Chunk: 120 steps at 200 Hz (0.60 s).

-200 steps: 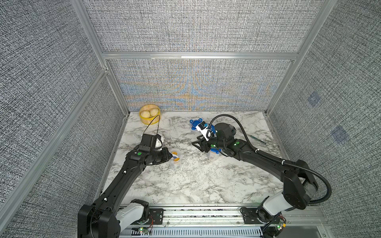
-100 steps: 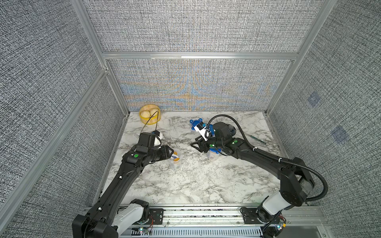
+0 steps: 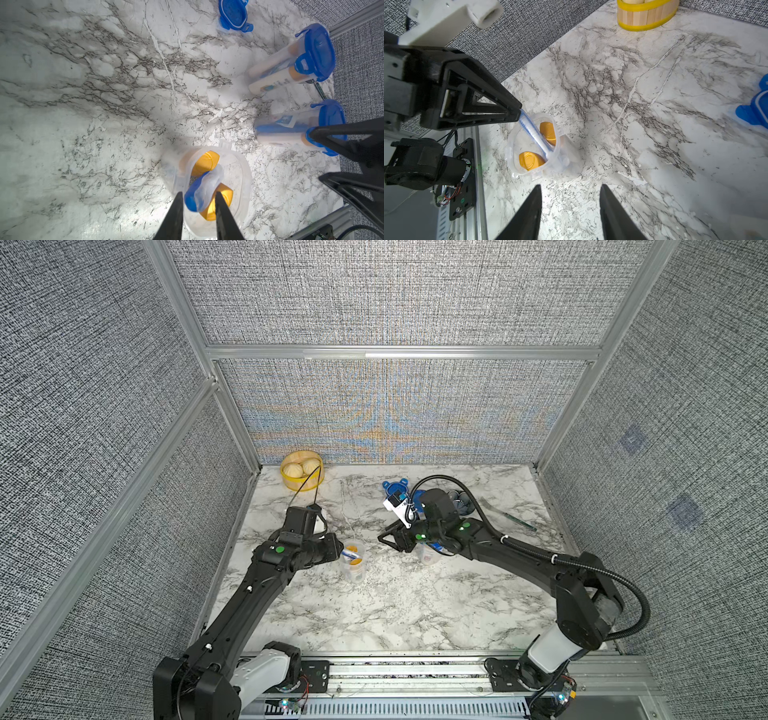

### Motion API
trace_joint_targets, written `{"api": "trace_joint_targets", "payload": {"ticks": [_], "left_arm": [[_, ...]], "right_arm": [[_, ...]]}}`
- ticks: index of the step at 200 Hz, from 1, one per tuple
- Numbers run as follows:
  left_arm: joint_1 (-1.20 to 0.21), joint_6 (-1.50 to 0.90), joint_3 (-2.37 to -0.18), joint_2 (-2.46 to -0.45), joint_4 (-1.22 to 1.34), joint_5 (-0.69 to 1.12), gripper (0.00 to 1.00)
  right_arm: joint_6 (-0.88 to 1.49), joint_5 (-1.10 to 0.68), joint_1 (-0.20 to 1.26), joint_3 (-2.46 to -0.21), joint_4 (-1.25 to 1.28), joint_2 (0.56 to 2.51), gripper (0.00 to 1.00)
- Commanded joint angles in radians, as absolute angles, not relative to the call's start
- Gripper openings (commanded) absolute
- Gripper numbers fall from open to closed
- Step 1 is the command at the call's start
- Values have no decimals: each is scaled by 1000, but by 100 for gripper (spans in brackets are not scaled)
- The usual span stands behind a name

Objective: Pack away toiletry kits
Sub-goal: Adjust the toiletry item in the container.

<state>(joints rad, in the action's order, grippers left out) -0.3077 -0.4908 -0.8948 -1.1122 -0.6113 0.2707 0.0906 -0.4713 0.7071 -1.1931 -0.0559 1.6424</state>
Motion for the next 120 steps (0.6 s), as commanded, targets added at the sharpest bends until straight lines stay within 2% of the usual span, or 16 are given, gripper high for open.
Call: {"api": "trace_joint_targets", "payload": {"ticks": [1,35,77,120], "left_arm": [[-308,-465,-904,-1131,-584,296,27],[-309,-460,-897,-1158,-575,311,25],[-309,-450,-915,-1173,-569,334,11],[-329,-433,-942,-1192,-584,342,3]], "right_arm": [[89,-469,707,-1197,-67,1638,47],[95,-477,709,-1201,-72,1645,47],[108,-499,714,-1207,-69,1665,41],[106,-502,722,-1210,-59,1689,40]]}}
